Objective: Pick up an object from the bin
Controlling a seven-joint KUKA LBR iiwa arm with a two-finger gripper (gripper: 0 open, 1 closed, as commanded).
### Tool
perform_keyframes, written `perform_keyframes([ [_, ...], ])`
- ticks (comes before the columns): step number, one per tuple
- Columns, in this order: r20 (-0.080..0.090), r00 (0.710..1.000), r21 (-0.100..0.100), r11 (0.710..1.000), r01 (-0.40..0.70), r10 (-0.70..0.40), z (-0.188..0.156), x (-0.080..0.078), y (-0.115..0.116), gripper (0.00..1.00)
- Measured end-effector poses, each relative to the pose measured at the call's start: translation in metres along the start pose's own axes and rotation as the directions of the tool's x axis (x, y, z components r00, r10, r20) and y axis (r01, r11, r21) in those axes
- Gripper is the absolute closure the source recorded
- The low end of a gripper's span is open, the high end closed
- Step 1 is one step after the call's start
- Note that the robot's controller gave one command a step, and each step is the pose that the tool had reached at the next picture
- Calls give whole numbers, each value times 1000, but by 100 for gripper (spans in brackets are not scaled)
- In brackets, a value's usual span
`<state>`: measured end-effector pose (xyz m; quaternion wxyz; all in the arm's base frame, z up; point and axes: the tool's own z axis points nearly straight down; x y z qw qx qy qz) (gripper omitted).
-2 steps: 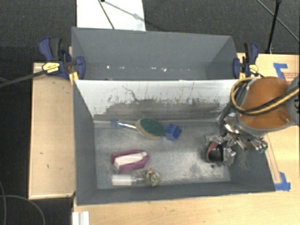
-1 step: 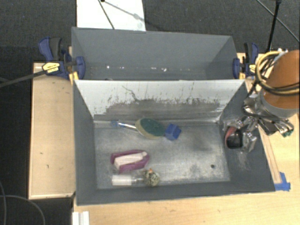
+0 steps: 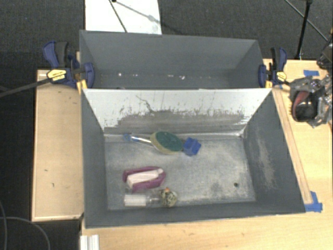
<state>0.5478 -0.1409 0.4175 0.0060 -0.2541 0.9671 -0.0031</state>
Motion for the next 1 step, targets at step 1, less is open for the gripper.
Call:
perform_keyframes([
  [1,-15,961,-9,961,-276,276,140,10,24,100],
])
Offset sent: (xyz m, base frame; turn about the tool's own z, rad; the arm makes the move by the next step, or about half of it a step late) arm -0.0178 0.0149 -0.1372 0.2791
